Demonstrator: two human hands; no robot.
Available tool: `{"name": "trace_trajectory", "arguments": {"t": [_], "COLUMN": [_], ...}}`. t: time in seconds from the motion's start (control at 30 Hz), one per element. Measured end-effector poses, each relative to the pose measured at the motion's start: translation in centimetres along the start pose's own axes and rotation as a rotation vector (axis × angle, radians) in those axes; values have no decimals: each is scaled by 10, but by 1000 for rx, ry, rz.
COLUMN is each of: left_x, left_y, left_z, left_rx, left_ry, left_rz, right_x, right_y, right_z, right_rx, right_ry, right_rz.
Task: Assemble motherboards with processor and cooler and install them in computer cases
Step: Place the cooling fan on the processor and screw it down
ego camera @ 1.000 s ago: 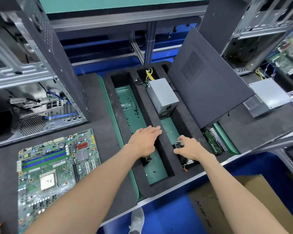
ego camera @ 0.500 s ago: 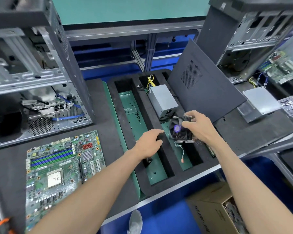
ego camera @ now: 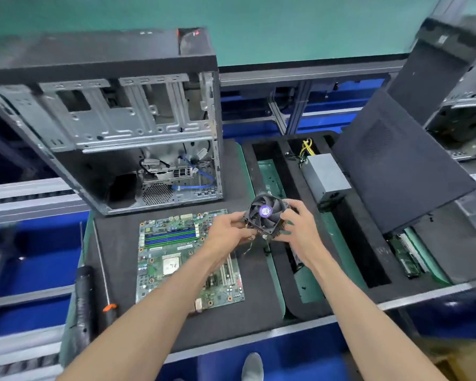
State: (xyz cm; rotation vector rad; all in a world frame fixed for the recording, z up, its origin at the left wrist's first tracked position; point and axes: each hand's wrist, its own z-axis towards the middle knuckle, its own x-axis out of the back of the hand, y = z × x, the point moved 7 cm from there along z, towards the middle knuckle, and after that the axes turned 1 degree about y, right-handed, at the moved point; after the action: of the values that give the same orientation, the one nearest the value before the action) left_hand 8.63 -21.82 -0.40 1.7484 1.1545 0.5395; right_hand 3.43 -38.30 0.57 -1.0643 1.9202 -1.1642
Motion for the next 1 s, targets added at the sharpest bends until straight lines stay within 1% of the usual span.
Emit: {"name": "trace_trajectory", "arguments": {"t": [0.1,0.27,0.47,0.57,0.67,0.77,0.87,0.93,1.0], "left_x": [48,113,157,169,178,187,196,206,218], "left_y": [0,-5,-8,-8,-6,-4,-2,-1,-1], "left_z": [-19,-46,-64,-71,-77,-81,-84,-86,-89], "left_rx": [18,0,-77,-102,-101,-75,-30,-2,22], "left_ry": [88,270,355,348,314,234,160,131,107], "left_rz": [30,175,268,280,302,307,260,331,464], "right_x": [-37,-83,-116,-129,-139,-145,-151,-156,-162], "right_y": [15,36,54,60,64,65,64,65,65], "right_z": [-8,-25,-37,-41,-42,-42,-44,-46,-48], "right_rx": [-51,-144,-234,-261,-265,-249,-225,-213,-207], "right_ry": [-97,-231,-317,-335,-314,-291,-280,-256,-233], "right_rz": [78,141,198,202,176,160,143,125,104]}}
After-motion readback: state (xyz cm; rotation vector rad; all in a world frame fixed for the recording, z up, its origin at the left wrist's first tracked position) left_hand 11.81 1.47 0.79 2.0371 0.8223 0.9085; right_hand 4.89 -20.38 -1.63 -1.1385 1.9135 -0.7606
